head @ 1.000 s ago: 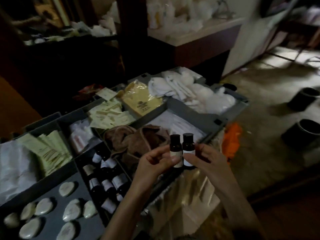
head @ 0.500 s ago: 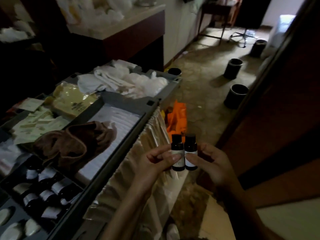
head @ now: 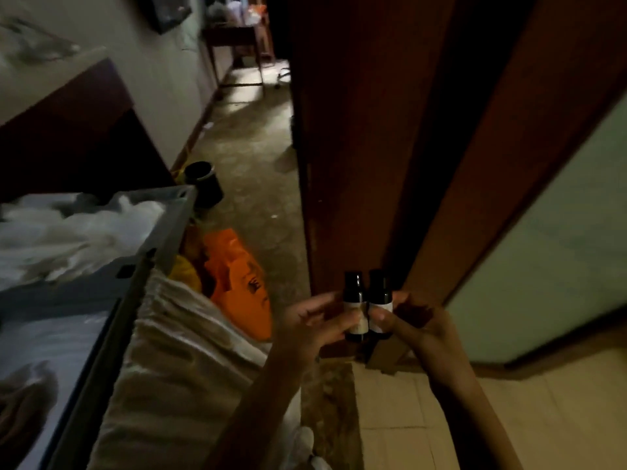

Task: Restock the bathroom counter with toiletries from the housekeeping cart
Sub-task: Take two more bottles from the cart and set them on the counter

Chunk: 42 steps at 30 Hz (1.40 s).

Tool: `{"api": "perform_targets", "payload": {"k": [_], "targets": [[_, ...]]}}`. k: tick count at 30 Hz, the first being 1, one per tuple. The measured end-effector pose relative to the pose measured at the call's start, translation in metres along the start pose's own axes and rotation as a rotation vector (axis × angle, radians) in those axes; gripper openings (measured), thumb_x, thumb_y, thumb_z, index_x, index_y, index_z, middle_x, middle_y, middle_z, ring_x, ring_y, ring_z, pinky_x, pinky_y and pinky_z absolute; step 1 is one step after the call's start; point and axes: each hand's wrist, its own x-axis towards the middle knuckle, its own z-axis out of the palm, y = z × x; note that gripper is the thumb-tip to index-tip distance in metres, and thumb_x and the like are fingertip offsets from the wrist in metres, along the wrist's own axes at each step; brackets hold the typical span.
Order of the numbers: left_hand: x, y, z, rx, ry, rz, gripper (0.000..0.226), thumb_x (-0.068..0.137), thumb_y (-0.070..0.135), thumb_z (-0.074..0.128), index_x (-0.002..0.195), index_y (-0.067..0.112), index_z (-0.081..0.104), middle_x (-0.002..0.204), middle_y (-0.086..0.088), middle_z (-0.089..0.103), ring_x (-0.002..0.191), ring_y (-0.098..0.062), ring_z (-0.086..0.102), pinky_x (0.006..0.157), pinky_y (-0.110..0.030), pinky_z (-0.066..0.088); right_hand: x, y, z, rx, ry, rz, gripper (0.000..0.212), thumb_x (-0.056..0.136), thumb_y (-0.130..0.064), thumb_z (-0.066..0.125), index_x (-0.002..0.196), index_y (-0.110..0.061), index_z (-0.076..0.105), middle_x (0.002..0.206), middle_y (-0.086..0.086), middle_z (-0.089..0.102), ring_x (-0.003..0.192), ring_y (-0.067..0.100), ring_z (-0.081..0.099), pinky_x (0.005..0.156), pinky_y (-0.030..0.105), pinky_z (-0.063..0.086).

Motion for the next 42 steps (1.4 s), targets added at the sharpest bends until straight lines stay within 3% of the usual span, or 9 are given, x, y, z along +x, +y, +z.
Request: {"api": "perform_targets", "payload": {"k": [3,6,10,13,17,20,27,31,42], "targets": [[0.02,0.003,0.028,0.064,-0.178,-0.045,0.026,0.082,0.01,0.069,0.107,0.015,0.069,0.095,0.004,0.074,0.087,-0.005,0.07,0.068,-0.016,0.053,-0.008,-0.001,-0.025,0.051,0.162,0.019,0.023,0.07,-0.013,0.07,0.09,-0.002,0.067,0.08,0.007,0.075,0.069,0.017,0.071,0.056,0.019,0.053],[0.038,0.005,0.06,0.09,-0.333,-0.09,0.021,0.081,0.008,0.07,0.098,0.02,0.07,0.081,0.012,0.075,0.079,0.0,0.07,0.064,-0.013,0.052,-0.018,-0.001,-0.05,0.063,0.331,0.009,0.025,0.068,-0.014,0.071,0.089,-0.002,0.067,0.081,0.006,0.075,0.072,0.014,0.072,0.06,0.016,0.052],[0.053,0.01,0.098,0.144,-0.533,-0.146,0.025,0.081,0.003,0.069,0.105,0.011,0.069,0.089,0.0,0.074,0.077,-0.006,0.07,0.066,-0.015,0.054,-0.035,-0.005,-0.073,0.075,0.534,-0.014,0.032,0.065,-0.018,0.071,0.092,-0.002,0.067,0.082,0.006,0.075,0.072,0.013,0.072,0.059,0.016,0.052],[0.061,0.011,0.121,0.156,-0.67,-0.19,0.022,0.082,-0.002,0.065,0.101,0.008,0.067,0.075,0.005,0.074,0.067,-0.001,0.069,0.056,-0.011,0.051,-0.048,-0.004,-0.081,0.089,0.681,-0.012,0.033,0.066,-0.022,0.071,0.094,-0.004,0.067,0.084,0.003,0.076,0.074,0.013,0.072,0.059,0.014,0.051],[0.065,0.004,0.152,0.229,-0.827,-0.186,0.029,0.078,0.004,0.07,0.106,0.013,0.069,0.093,-0.002,0.075,0.086,-0.009,0.071,0.067,-0.015,0.053,-0.069,0.001,-0.091,0.137,0.862,-0.014,0.034,0.067,-0.02,0.071,0.094,0.0,0.066,0.081,0.006,0.075,0.07,0.013,0.071,0.057,0.015,0.05],[0.06,-0.002,0.175,0.247,-0.916,-0.195,0.031,0.074,0.011,0.072,0.105,0.017,0.07,0.092,0.001,0.076,0.088,-0.01,0.071,0.069,-0.017,0.054,-0.087,0.003,-0.1,0.131,0.97,-0.013,0.037,0.067,-0.025,0.072,0.096,-0.002,0.067,0.084,0.007,0.075,0.073,0.015,0.071,0.059,0.017,0.051],[0.028,-0.02,0.228,0.289,-1.094,-0.175,0.036,0.072,0.014,0.074,0.107,0.019,0.069,0.1,-0.004,0.075,0.094,-0.015,0.071,0.075,-0.02,0.055,-0.139,0.003,-0.123,0.13,1.195,-0.043,0.034,0.067,-0.023,0.073,0.094,-0.004,0.068,0.085,0.006,0.075,0.074,0.015,0.071,0.059,0.016,0.051],[0.002,-0.033,0.267,0.311,-1.195,-0.166,0.049,0.059,0.031,0.077,0.107,0.024,0.07,0.104,-0.003,0.074,0.097,-0.016,0.07,0.084,-0.029,0.055,-0.176,0.002,-0.147,0.14,1.299,-0.061,0.033,0.067,-0.023,0.073,0.095,-0.005,0.068,0.087,0.008,0.075,0.077,0.018,0.071,0.06,0.017,0.051],[-0.039,-0.064,0.35,0.319,-1.314,-0.142,0.048,0.067,0.027,0.074,0.114,0.018,0.068,0.106,-0.003,0.073,0.099,-0.017,0.07,0.084,-0.029,0.056,-0.236,0.009,-0.211,0.131,1.373,-0.058,0.029,0.07,-0.018,0.072,0.096,-0.006,0.066,0.084,0.003,0.075,0.075,0.014,0.072,0.06,0.017,0.052]]}}
